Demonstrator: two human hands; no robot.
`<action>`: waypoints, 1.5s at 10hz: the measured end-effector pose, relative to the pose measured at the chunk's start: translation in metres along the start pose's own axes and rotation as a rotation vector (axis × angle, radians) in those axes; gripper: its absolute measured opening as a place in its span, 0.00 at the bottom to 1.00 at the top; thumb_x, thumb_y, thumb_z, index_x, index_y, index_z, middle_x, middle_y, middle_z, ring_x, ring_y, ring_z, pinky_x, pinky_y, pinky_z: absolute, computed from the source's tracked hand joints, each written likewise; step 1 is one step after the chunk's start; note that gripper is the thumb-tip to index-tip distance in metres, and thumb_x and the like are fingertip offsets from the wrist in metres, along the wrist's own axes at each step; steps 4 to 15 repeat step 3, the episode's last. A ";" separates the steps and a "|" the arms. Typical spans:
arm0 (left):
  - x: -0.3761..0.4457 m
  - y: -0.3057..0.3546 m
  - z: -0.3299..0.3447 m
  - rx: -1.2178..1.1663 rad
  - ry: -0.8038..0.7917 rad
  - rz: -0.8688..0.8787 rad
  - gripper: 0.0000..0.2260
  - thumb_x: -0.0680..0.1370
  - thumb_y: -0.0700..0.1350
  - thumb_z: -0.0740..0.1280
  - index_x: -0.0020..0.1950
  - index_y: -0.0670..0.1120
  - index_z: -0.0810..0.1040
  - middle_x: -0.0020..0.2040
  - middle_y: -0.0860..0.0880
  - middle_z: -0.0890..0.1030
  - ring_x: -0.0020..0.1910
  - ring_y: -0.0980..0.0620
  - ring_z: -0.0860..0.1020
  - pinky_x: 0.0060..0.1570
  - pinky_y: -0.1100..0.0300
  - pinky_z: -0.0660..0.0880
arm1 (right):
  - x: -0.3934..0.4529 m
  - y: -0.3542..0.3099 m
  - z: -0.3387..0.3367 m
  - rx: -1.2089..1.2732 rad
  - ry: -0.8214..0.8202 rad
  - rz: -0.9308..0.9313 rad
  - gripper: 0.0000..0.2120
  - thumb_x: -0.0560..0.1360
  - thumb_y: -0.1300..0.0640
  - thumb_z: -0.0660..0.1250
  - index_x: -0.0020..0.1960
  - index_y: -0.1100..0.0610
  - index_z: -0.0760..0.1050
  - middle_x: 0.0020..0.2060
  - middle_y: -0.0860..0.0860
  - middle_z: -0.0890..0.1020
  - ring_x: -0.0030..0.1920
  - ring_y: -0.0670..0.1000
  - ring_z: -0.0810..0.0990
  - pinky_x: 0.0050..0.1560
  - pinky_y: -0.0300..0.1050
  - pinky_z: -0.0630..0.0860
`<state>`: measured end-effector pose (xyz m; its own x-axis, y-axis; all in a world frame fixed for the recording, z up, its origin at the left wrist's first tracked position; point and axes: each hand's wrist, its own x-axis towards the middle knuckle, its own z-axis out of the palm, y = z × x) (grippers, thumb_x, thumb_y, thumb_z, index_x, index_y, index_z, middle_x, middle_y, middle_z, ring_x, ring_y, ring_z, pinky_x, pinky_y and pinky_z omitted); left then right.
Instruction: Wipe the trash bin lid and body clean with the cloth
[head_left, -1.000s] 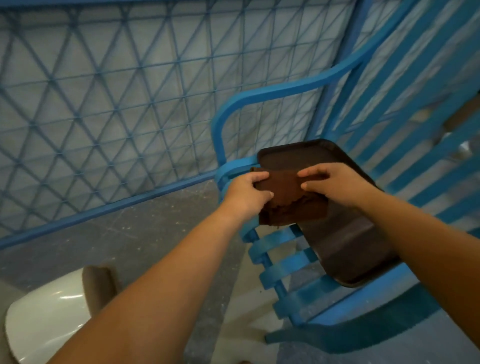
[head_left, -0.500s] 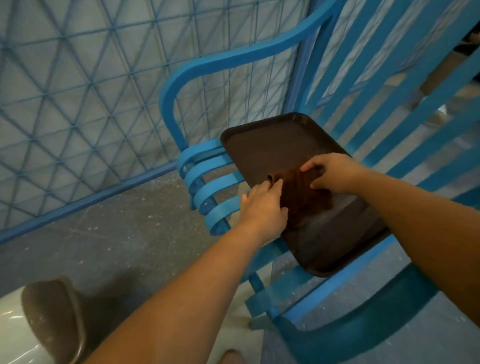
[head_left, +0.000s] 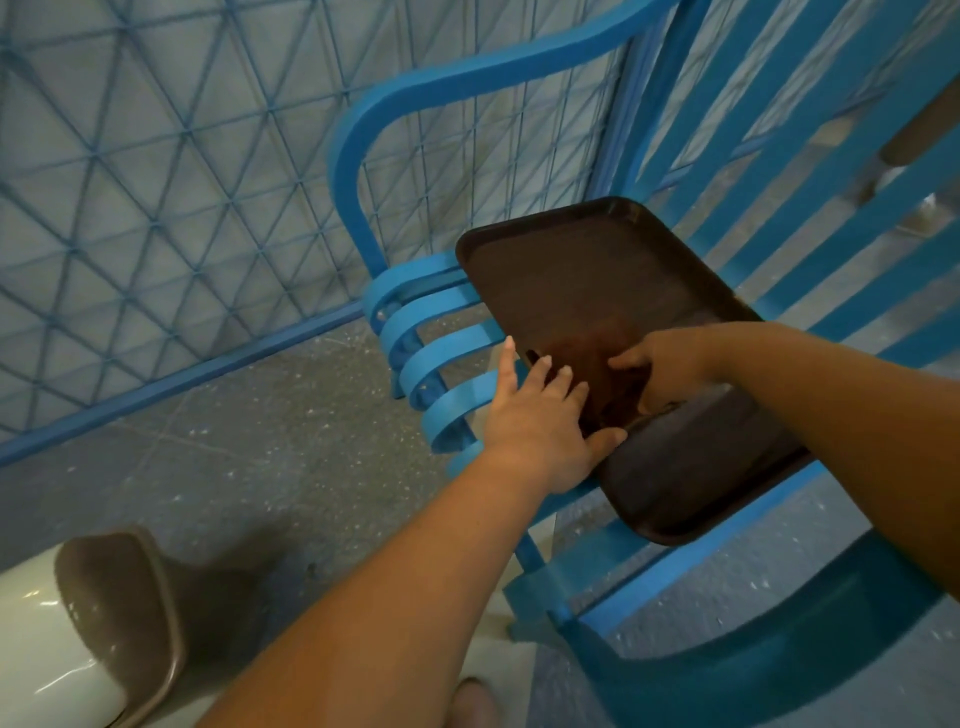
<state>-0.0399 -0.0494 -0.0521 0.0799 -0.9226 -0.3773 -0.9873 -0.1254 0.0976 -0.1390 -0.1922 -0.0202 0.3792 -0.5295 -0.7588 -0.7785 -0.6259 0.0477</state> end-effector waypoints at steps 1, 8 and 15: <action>0.000 0.001 -0.006 0.012 -0.057 -0.010 0.36 0.76 0.70 0.41 0.79 0.52 0.52 0.80 0.51 0.50 0.78 0.47 0.42 0.61 0.39 0.21 | 0.001 -0.001 0.002 -0.021 -0.089 0.016 0.42 0.70 0.50 0.71 0.76 0.43 0.49 0.70 0.53 0.65 0.64 0.56 0.70 0.66 0.52 0.68; -0.025 -0.024 -0.003 -0.217 0.029 -0.025 0.34 0.78 0.67 0.48 0.79 0.51 0.49 0.80 0.49 0.42 0.77 0.50 0.37 0.68 0.42 0.26 | -0.015 -0.018 -0.002 0.025 0.090 0.021 0.33 0.76 0.52 0.65 0.76 0.50 0.54 0.73 0.54 0.62 0.71 0.55 0.64 0.69 0.47 0.61; -0.025 -0.024 -0.003 -0.217 0.029 -0.025 0.34 0.78 0.67 0.48 0.79 0.51 0.49 0.80 0.49 0.42 0.77 0.50 0.37 0.68 0.42 0.26 | -0.015 -0.018 -0.002 0.025 0.090 0.021 0.33 0.76 0.52 0.65 0.76 0.50 0.54 0.73 0.54 0.62 0.71 0.55 0.64 0.69 0.47 0.61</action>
